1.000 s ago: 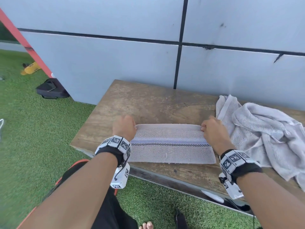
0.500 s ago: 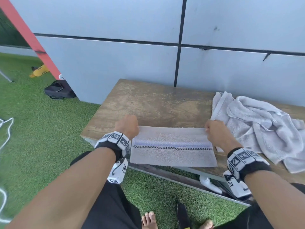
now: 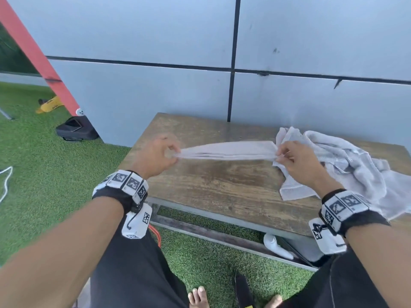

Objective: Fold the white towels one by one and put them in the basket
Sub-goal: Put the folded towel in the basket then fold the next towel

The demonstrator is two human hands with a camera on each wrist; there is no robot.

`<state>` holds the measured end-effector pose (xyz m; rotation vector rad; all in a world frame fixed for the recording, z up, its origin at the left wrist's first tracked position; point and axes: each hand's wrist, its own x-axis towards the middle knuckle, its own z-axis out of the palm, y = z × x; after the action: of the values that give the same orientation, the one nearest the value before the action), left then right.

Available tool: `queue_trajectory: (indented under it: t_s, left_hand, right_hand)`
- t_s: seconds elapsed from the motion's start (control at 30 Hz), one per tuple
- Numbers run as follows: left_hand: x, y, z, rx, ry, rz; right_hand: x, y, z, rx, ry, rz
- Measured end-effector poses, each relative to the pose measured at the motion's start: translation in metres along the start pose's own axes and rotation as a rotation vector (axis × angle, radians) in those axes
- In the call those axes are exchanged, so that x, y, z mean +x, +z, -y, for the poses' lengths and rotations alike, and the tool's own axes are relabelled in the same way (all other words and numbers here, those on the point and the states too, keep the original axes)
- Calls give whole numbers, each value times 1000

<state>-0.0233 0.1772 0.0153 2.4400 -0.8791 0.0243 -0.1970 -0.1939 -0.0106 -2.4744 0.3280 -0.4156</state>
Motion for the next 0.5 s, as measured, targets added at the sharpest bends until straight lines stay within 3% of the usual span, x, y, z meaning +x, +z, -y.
queue_trajectory:
  t_s: [0.07,0.13,0.33,0.5]
  left_hand:
    - [-11,9,0,63,-170,290]
    - [-18,25,3,150,-275,413]
    - [-32,67,-7,142,-573,340]
    - [-34,75,-14,149,-657,285]
  right_hand:
    - [-12,7,-7,-84,101,217]
    - [-20,15,-11,-93,179,238]
    - [-26,44,-2,-189,362,225]
    - [-28,53,7,-235,397,236]
